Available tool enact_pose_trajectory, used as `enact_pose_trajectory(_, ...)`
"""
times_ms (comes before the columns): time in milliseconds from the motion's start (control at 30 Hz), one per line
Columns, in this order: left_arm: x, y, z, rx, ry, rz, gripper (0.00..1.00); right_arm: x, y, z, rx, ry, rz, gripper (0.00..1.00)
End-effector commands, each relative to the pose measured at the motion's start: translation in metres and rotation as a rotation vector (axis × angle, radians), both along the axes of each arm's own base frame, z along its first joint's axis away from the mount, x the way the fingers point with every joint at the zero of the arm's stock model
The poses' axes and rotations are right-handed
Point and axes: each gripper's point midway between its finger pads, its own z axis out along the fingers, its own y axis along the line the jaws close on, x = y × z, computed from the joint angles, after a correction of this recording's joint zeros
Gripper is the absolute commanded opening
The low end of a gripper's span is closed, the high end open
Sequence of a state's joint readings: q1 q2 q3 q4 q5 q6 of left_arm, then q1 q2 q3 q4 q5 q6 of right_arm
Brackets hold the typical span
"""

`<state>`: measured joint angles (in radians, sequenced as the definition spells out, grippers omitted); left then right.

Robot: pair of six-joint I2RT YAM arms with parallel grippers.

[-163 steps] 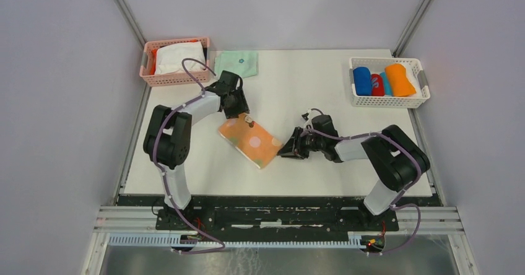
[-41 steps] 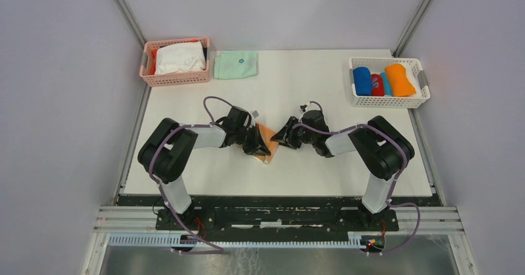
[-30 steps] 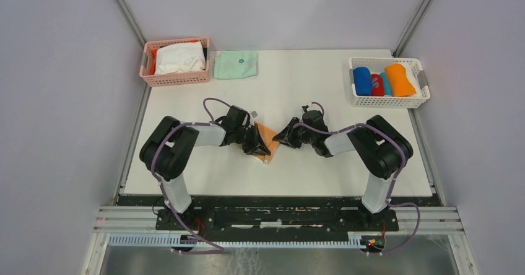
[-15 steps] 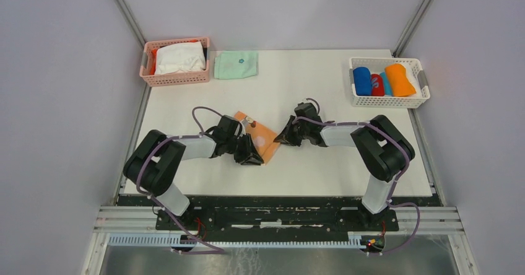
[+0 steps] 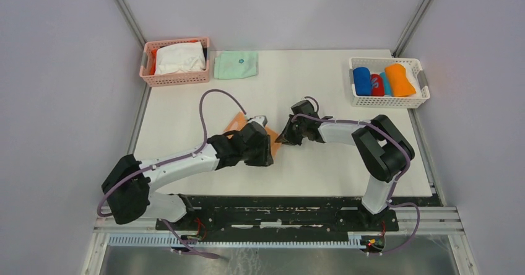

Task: Roll the towels
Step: Roll the towel at the center of the board.

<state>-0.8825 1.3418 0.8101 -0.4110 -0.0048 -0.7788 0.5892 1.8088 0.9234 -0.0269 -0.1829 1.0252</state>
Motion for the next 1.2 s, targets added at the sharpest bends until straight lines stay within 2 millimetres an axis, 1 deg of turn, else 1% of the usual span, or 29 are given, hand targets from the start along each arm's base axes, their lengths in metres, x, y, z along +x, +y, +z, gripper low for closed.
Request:
enact_pose_trajectory(0,0.023,-0.005,0.032,0.202,-0.304,-0.021,0.49,-0.021,-0.028,-0.024,-0.154,0.085,-0.008,0.10)
enact_pose_trajectory(100,0.023,-0.026,0.033,0.292,-0.403,-0.094,0.49,-0.021,-0.029,-0.022,-0.156,0.087,-0.008,0.10)
enact_pose_trajectory(167,0.021,-0.038,0.028,0.362,-0.457,-0.145,0.49,-0.022,-0.030,-0.021,-0.158,0.089,-0.007,0.10)
enact_pose_trajectory(267,0.025,-0.049,0.021,0.469,-0.544,-0.179,0.49,-0.022,-0.028,-0.019,-0.152,0.091,-0.002,0.11)
enact_pose_trajectory(433,0.040,-0.050,0.002,0.625,-0.626,-0.214,0.48,-0.022,-0.027,-0.018,-0.144,0.096,0.002,0.11)
enact_pose_trajectory(767,0.045,-0.050,-0.024,0.741,-0.654,-0.273,0.47,-0.023,-0.026,-0.019,-0.141,0.102,0.009,0.11)
enact_pose_trajectory(833,0.044,-0.050,-0.022,0.760,-0.667,-0.270,0.46,-0.024,-0.026,-0.019,-0.141,0.104,0.009,0.11)
enact_pose_trajectory(900,0.040,-0.053,-0.012,0.767,-0.702,-0.261,0.46,-0.024,-0.025,-0.019,-0.139,0.104,0.012,0.11)
enact_pose_trajectory(1033,0.030,-0.065,0.002,0.748,-0.750,-0.268,0.46,-0.024,-0.026,-0.020,-0.136,0.105,0.012,0.11)
enact_pose_trajectory(1100,0.027,-0.069,0.002,0.739,-0.754,-0.279,0.46,-0.024,-0.025,-0.020,-0.133,0.105,0.012,0.11)
enact_pose_trajectory(1167,0.027,-0.071,-0.003,0.745,-0.753,-0.285,0.46,-0.024,-0.026,-0.020,-0.132,0.105,0.010,0.11)
